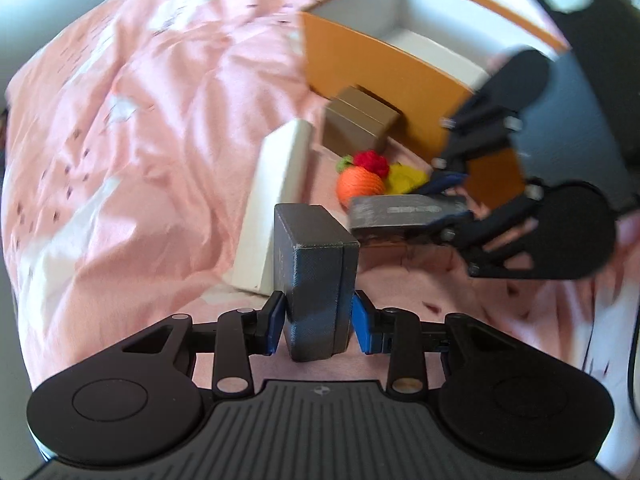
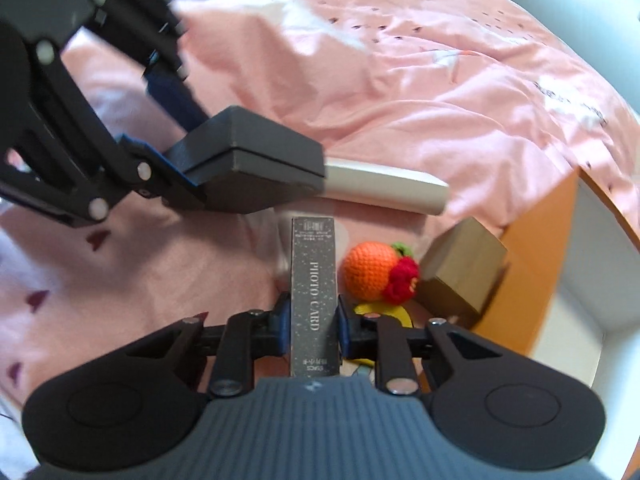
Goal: Organize objects
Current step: 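Drop the grey box into the shoebox with the left while the right lifts the photo card box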
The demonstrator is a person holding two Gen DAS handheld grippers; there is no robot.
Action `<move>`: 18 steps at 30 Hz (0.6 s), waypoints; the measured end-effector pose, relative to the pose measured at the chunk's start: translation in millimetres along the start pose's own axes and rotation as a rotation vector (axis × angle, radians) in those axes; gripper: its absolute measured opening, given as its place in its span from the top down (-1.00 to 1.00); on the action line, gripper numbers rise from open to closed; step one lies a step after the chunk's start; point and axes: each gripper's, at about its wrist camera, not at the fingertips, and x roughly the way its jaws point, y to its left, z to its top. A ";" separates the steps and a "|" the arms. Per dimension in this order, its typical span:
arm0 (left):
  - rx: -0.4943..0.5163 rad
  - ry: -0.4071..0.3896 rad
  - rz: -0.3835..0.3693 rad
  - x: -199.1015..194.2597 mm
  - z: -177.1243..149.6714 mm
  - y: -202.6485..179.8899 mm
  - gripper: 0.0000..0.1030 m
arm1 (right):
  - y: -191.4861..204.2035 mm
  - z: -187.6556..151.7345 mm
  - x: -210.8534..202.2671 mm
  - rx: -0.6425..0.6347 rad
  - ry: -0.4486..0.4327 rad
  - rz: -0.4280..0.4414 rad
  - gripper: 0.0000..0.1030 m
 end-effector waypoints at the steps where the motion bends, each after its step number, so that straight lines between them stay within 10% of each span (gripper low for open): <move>1: -0.040 -0.014 -0.004 -1.5 -0.2 3.8 0.22 | -4.2 -1.0 -5.4 0.031 -0.011 0.006 0.54; 18: -0.439 -0.274 -0.184 -96.9 14.2 -15.7 0.26 | -70.0 -42.7 -131.1 0.451 -0.327 -0.022 0.53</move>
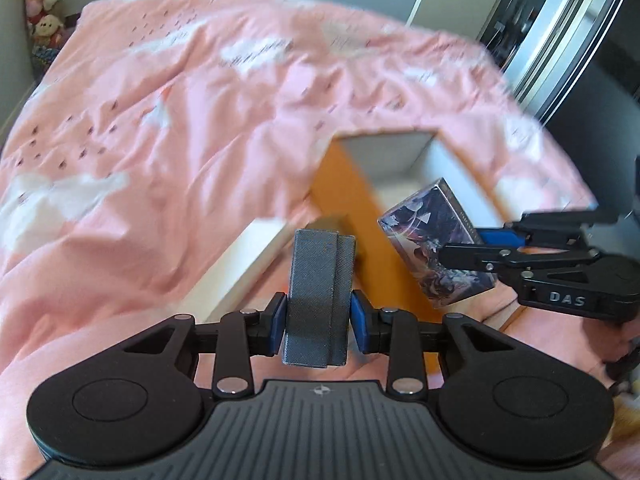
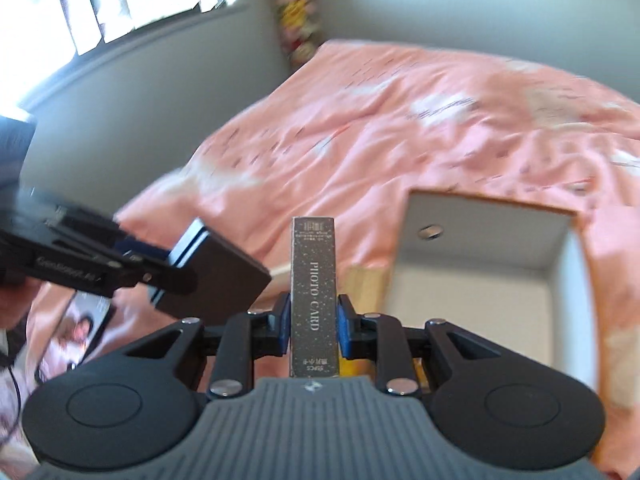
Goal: Organize objects
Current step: 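Drop the grey box into the shoebox with the left while the right lifts the photo card box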
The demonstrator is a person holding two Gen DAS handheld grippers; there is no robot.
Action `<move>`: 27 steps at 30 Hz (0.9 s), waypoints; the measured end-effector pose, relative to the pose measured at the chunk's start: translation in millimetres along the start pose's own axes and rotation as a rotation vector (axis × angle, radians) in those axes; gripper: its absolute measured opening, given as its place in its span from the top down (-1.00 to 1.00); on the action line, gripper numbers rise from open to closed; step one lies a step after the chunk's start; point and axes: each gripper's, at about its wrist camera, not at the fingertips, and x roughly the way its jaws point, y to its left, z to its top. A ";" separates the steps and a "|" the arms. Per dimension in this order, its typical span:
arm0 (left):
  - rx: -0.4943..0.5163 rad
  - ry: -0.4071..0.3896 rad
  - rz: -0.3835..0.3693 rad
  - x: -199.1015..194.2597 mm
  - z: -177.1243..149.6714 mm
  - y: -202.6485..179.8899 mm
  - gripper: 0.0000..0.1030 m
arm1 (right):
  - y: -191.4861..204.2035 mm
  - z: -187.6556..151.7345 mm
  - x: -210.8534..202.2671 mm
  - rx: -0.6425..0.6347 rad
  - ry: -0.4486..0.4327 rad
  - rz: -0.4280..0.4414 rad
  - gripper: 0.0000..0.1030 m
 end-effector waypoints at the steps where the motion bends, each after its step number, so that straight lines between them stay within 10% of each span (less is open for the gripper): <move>1: -0.008 -0.017 -0.023 -1.6 5.5 -5.8 0.26 | -8.1 1.7 -9.7 0.019 -0.022 -0.020 0.53; 10: -0.088 -0.067 -0.198 52.5 54.2 -68.0 0.26 | -89.1 -0.2 -51.4 0.219 -0.116 -0.224 0.53; 27: -0.379 0.100 -0.190 227.8 71.0 -106.7 0.26 | -175.7 -12.2 -5.8 0.319 -0.100 -0.335 0.54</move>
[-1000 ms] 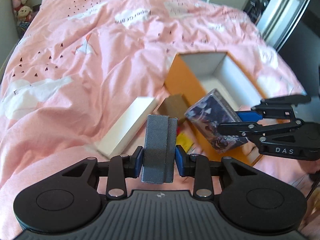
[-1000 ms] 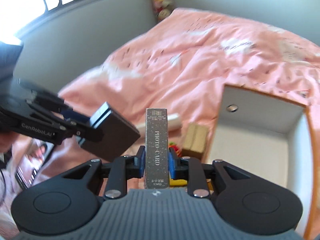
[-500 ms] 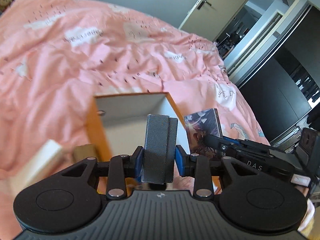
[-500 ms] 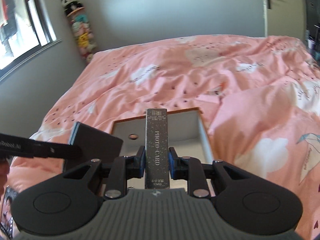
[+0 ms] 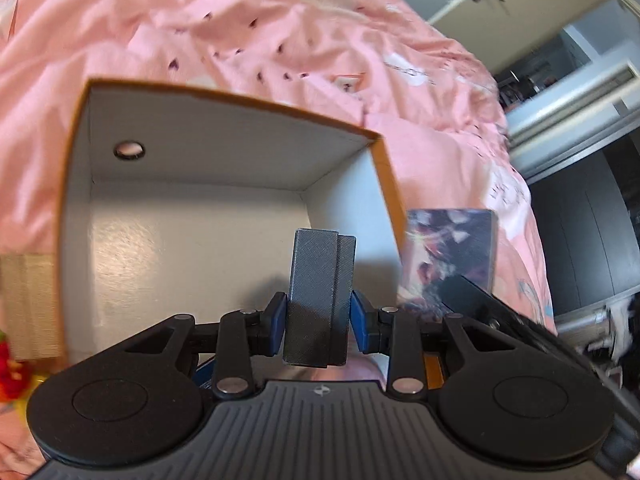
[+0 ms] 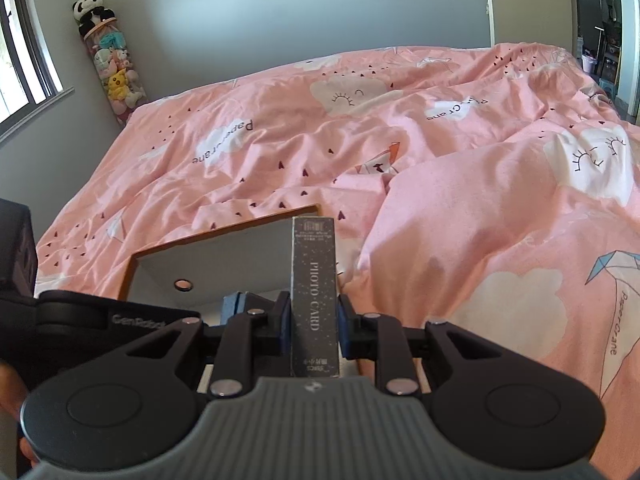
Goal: Organize objects
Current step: 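Drop the grey box into the shoebox with the left while the right lifts the photo card box, then lower the photo card box into the shoebox and open the right gripper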
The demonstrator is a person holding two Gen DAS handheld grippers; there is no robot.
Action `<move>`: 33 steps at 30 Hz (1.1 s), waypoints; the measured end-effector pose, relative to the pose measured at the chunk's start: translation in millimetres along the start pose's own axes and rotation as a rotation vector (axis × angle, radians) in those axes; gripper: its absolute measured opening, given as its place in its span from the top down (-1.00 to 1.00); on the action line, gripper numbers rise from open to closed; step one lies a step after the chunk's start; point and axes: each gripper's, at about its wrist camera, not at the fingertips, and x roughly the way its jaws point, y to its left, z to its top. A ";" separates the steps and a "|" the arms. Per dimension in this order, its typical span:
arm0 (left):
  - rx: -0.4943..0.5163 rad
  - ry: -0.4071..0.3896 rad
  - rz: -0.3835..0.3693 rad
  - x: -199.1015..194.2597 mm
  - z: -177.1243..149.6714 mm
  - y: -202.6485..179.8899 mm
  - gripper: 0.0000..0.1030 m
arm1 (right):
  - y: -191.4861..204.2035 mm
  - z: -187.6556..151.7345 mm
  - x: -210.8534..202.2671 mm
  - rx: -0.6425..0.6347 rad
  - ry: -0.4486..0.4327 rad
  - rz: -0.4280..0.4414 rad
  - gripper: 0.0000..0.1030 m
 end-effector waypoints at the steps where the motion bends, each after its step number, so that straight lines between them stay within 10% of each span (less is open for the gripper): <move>1: -0.029 0.007 -0.006 5.4 0.1 2.2 0.26 | -1.9 0.2 2.4 -0.001 0.000 -0.003 0.53; 13: -0.223 0.094 -0.071 39.1 -11.7 28.0 0.26 | -5.2 -1.4 13.9 -0.006 -0.002 0.030 0.53; 28: 0.100 0.101 0.242 20.1 -19.3 -1.2 0.16 | -4.2 -4.3 15.3 -0.010 0.003 0.023 0.53; 33: 0.053 0.143 0.181 24.3 -22.4 10.2 0.50 | -4.2 -3.5 13.6 -0.013 -0.004 0.022 0.53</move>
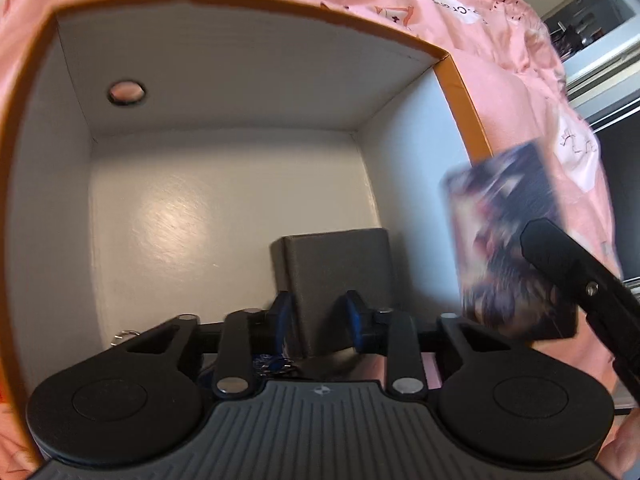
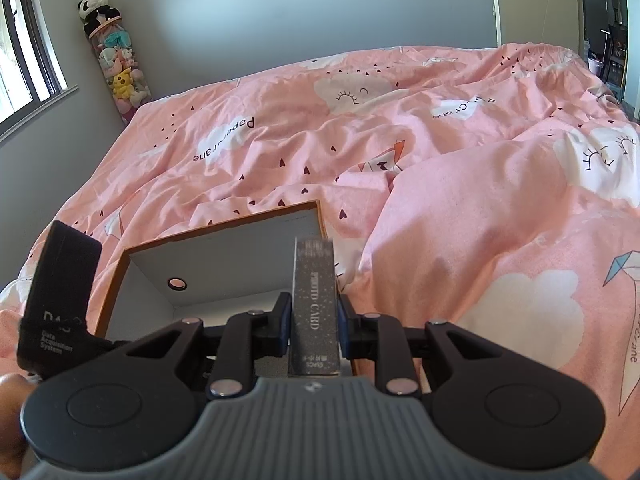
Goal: Organize objects
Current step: 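Lower the photo card box into the shoebox and open the right gripper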
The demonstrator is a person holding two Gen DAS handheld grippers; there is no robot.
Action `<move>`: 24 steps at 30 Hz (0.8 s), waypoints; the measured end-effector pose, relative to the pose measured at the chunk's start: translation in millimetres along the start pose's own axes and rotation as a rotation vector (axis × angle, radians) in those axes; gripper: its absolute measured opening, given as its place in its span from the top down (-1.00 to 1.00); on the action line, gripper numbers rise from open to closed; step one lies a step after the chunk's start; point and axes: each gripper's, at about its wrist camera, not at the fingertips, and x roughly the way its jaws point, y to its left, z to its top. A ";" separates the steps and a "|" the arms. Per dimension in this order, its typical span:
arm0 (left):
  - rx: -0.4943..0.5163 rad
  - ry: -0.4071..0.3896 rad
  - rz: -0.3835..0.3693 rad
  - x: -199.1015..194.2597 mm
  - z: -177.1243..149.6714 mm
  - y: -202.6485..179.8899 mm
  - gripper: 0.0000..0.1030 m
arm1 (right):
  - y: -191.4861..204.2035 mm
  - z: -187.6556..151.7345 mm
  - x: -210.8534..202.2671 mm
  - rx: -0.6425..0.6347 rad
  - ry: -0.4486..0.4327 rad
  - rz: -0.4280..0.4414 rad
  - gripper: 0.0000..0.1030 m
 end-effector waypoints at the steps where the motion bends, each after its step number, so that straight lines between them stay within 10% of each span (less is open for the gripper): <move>1: 0.001 0.002 -0.012 0.7 -0.7 0.7 0.51 | 0.1 -0.2 0.1 0.001 0.003 0.000 0.53; 14: -0.026 0.012 -0.070 3.7 7.5 -5.9 0.62 | -1.5 -1.7 -0.2 0.031 0.014 0.005 0.53; 24: 0.148 -0.294 0.011 -102.3 5.4 8.8 0.62 | 24.1 -6.5 20.5 0.070 0.083 0.087 0.53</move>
